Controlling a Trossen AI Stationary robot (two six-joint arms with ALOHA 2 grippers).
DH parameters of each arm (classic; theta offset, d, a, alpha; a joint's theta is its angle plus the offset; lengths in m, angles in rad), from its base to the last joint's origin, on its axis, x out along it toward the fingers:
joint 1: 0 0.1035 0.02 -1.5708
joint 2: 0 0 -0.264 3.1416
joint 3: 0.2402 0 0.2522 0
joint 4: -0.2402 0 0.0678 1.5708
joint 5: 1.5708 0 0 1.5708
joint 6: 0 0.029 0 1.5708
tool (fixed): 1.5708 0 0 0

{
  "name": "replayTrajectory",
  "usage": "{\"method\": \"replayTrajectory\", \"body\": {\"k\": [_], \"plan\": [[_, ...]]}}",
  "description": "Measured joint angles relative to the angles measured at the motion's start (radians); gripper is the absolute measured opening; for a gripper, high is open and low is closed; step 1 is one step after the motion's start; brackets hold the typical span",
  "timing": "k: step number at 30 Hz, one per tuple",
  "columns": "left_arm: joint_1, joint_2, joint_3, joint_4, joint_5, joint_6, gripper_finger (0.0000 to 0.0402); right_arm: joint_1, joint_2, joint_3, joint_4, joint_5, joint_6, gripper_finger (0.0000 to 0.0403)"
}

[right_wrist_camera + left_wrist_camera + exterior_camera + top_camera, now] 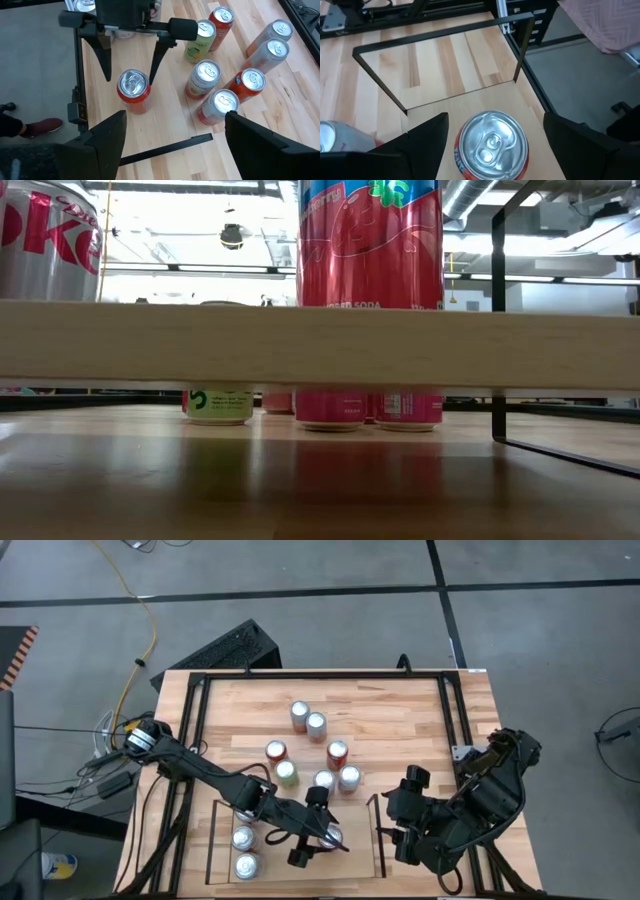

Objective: Place canned beverage on shelf
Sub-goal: Put the red soda can on the shelf

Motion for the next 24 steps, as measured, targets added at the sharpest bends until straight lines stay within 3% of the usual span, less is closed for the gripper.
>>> {"method": "replayTrajectory", "body": {"k": [24], "plan": [[0.032, 0.0, 0.0, -0.02, 0.099, 0.071, 0.0309, 0.0, 0.0, 0.0, 0.031, 0.0, 0.015, 0.031]]}}
